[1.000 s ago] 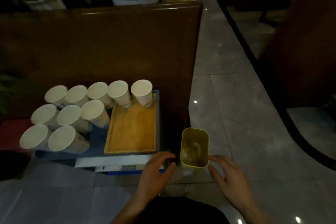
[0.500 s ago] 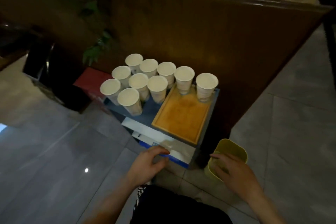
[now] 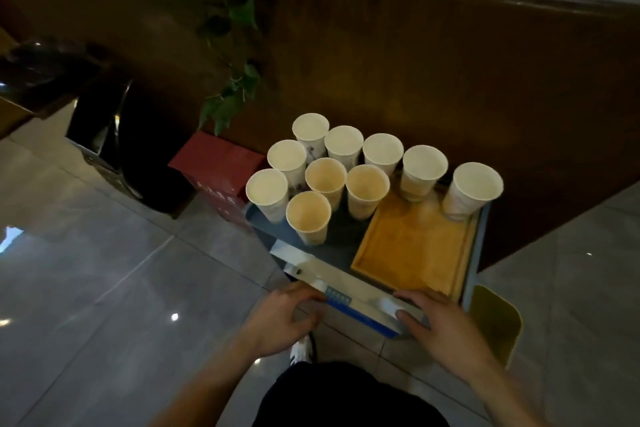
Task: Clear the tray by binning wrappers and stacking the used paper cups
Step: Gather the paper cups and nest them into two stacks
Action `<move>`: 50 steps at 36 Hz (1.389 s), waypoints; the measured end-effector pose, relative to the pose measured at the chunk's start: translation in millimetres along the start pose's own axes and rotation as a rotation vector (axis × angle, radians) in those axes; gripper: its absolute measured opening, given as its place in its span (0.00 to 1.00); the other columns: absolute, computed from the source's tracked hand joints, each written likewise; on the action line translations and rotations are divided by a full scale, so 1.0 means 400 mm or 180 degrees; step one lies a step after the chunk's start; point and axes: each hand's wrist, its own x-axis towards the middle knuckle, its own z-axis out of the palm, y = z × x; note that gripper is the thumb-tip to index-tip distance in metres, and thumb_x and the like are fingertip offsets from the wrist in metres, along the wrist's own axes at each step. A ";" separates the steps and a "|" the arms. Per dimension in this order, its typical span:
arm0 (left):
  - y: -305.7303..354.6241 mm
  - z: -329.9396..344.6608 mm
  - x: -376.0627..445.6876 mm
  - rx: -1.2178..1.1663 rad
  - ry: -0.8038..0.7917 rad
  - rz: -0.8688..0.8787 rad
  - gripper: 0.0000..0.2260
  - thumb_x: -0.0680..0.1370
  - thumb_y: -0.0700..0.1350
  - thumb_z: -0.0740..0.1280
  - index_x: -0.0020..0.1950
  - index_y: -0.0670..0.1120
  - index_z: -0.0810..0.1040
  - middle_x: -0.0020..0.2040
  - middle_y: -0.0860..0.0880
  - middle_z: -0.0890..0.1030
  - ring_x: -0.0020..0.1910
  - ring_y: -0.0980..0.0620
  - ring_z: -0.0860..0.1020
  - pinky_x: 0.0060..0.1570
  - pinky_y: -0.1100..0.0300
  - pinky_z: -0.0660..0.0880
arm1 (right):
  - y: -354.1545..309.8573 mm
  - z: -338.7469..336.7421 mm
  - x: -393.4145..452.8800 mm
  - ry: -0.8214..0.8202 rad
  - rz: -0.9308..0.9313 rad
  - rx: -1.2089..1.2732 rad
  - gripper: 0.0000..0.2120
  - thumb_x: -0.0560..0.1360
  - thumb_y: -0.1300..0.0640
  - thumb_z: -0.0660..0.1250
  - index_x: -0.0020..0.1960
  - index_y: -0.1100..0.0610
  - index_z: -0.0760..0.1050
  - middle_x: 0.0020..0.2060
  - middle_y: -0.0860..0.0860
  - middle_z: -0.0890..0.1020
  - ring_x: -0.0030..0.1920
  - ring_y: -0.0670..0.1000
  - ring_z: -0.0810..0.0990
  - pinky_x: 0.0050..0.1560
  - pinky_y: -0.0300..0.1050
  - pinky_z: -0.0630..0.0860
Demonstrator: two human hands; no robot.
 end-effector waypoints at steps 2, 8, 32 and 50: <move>-0.027 -0.036 0.010 0.0043 -0.0074 0.0082 0.14 0.76 0.60 0.62 0.61 0.63 0.75 0.60 0.63 0.76 0.58 0.63 0.76 0.58 0.55 0.76 | -0.031 0.014 0.027 0.0019 0.0051 -0.0066 0.16 0.79 0.41 0.59 0.66 0.37 0.69 0.62 0.36 0.72 0.60 0.39 0.70 0.51 0.32 0.70; -0.103 -0.137 0.040 0.0152 -0.0106 0.0431 0.14 0.76 0.62 0.62 0.62 0.70 0.70 0.61 0.69 0.73 0.59 0.65 0.75 0.55 0.58 0.78 | -0.114 0.050 0.088 0.0275 0.0206 0.0090 0.16 0.78 0.42 0.60 0.66 0.41 0.71 0.60 0.39 0.75 0.58 0.40 0.72 0.54 0.36 0.72; -0.223 -0.322 0.227 0.0793 0.1662 0.0793 0.29 0.71 0.59 0.70 0.69 0.51 0.70 0.70 0.51 0.67 0.67 0.48 0.69 0.60 0.49 0.74 | -0.346 0.134 0.312 0.1674 0.0308 0.0826 0.47 0.64 0.40 0.76 0.73 0.36 0.51 0.73 0.42 0.60 0.72 0.47 0.63 0.62 0.48 0.73; -0.251 -0.320 0.328 0.0191 0.1122 0.0119 0.45 0.62 0.62 0.73 0.73 0.59 0.55 0.73 0.54 0.58 0.71 0.49 0.63 0.61 0.37 0.73 | -0.365 0.188 0.394 0.2037 0.0285 0.0743 0.53 0.61 0.43 0.79 0.76 0.40 0.48 0.73 0.43 0.59 0.72 0.46 0.61 0.59 0.47 0.73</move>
